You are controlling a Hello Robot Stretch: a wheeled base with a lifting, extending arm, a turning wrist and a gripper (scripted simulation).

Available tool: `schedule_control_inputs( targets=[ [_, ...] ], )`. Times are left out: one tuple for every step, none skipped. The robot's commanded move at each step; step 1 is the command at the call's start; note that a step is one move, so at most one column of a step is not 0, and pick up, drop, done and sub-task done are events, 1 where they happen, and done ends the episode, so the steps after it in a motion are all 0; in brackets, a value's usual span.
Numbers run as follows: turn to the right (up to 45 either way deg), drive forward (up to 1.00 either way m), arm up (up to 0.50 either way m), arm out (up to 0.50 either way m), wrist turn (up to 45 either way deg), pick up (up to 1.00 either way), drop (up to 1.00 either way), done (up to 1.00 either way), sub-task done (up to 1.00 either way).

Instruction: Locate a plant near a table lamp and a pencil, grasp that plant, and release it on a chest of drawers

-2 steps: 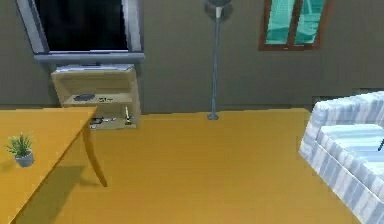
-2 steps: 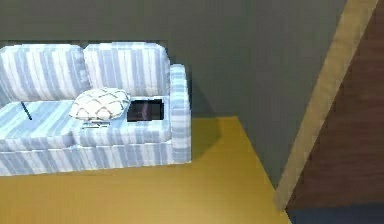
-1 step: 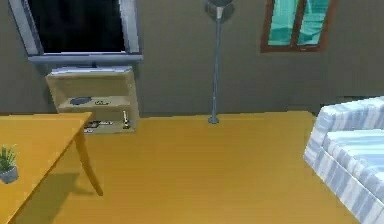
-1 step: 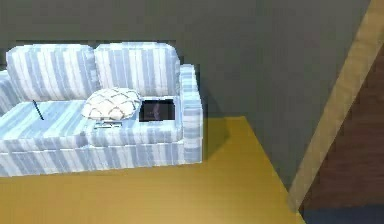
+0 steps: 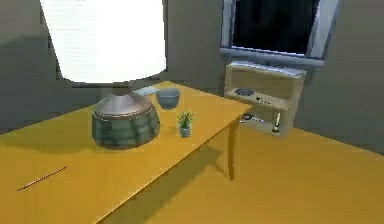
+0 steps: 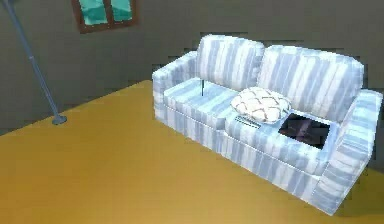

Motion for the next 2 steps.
schedule_control_inputs(
  targets=[
    [36.0, 0.0, 0.0, 0.0, 0.0, 0.0, 0.0, 0.0, 0.0],
    [0.0, 0.45, 0.0, 0.0, 0.0, 0.0, 0.0, 0.0, 0.0]
  ],
)
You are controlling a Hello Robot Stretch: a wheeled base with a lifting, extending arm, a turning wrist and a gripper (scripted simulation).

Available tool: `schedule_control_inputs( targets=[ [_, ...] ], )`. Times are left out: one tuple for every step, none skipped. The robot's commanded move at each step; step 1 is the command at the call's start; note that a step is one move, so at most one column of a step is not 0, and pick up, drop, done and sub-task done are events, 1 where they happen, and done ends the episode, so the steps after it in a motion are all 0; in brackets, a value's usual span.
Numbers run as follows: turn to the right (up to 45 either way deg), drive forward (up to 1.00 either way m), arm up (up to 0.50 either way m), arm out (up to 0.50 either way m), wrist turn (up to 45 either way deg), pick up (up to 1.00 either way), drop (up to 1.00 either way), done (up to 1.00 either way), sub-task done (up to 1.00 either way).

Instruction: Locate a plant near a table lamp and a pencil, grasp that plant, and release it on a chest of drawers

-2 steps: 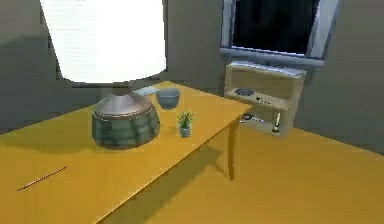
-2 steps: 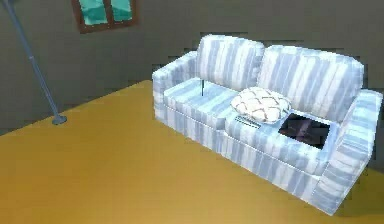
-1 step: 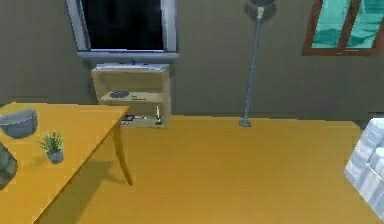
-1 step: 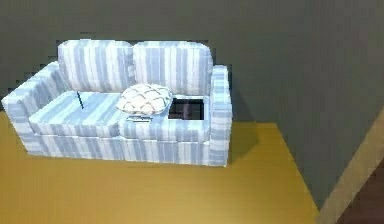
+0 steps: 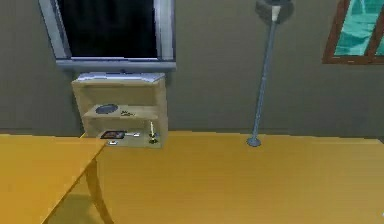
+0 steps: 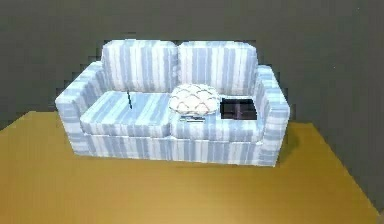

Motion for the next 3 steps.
schedule_control_inputs(
  targets=[
    [-45.0, 0.0, 0.0, 0.0, 0.0, 0.0, 0.0, 0.0, 0.0],
    [-45.0, 0.0, 0.0, 0.0, 0.0, 0.0, 0.0, 0.0, 0.0],
    [-45.0, 0.0, 0.0, 0.0, 0.0, 0.0, 0.0, 0.0, 0.0]
  ],
)
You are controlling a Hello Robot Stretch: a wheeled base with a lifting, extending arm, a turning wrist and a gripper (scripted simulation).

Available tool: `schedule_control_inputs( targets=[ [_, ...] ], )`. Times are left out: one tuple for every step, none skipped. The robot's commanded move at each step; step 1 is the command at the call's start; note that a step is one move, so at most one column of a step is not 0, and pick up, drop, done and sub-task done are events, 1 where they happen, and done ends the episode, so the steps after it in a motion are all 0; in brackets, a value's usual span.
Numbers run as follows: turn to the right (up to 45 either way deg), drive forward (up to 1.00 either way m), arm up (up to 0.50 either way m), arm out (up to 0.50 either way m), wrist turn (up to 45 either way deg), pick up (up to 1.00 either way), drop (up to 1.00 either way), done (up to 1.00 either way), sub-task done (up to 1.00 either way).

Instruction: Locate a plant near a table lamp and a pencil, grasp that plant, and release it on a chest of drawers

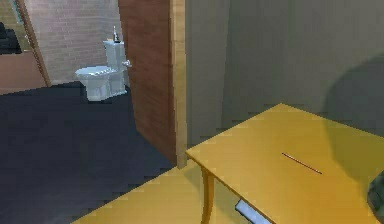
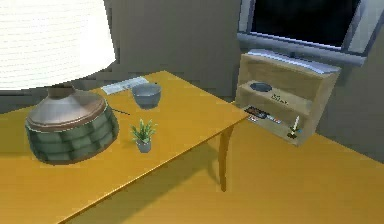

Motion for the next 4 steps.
schedule_control_inputs(
  targets=[
    [-12.0, 0.0, 0.0, 0.0, 0.0, 0.0, 0.0, 0.0, 0.0],
    [0.0, 0.0, 0.5, 0.0, 0.0, 0.0, 0.0, 0.0, 0.0],
    [0.0, 0.0, 0.36, 0.0, 0.0, 0.0, 0.0, 0.0, 0.0],
    [0.0, 0.0, 0.0, 0.4, 0.0, 0.0, 0.0, 0.0, 0.0]
  ],
)
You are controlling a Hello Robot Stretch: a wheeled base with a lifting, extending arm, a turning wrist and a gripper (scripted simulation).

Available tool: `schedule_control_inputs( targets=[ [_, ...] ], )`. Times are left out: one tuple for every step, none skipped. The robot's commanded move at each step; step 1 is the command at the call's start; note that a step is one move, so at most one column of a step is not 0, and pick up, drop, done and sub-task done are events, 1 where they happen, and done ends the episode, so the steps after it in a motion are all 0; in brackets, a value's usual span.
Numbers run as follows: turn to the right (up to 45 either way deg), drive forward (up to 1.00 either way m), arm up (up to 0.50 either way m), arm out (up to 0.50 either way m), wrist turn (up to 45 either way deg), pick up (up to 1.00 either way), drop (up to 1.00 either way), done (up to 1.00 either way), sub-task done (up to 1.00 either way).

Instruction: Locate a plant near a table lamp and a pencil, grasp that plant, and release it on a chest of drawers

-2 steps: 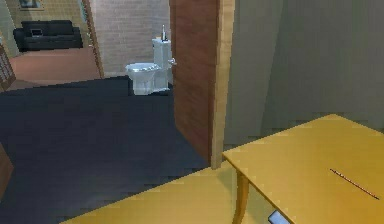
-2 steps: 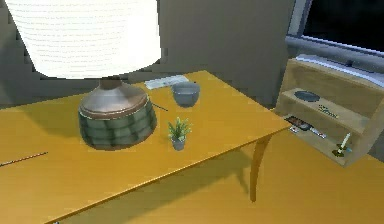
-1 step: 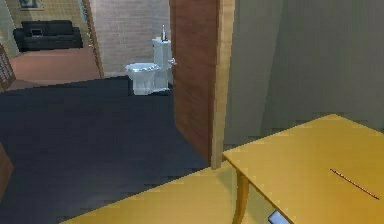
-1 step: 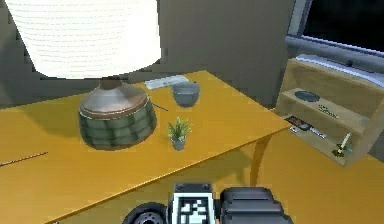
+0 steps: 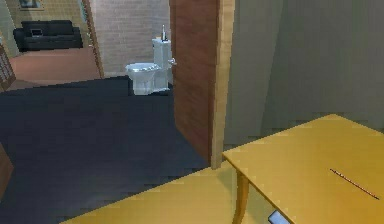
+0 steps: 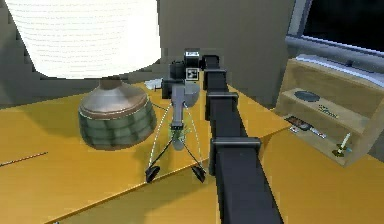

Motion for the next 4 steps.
schedule_control_inputs(
  targets=[
    [0.0, 0.0, 0.0, 0.0, 45.0, 0.0, 0.0, 0.0, 0.0],
    [0.0, 0.0, 0.0, 0.0, 45.0, 0.0, 0.0, 0.0, 0.0],
    [0.0, 0.0, 0.0, 0.0, 45.0, 0.0, 0.0, 0.0, 0.0],
    [0.0, 0.0, 0.0, 0.0, 30.0, 0.0, 0.0, 0.0, 0.0]
  ],
)
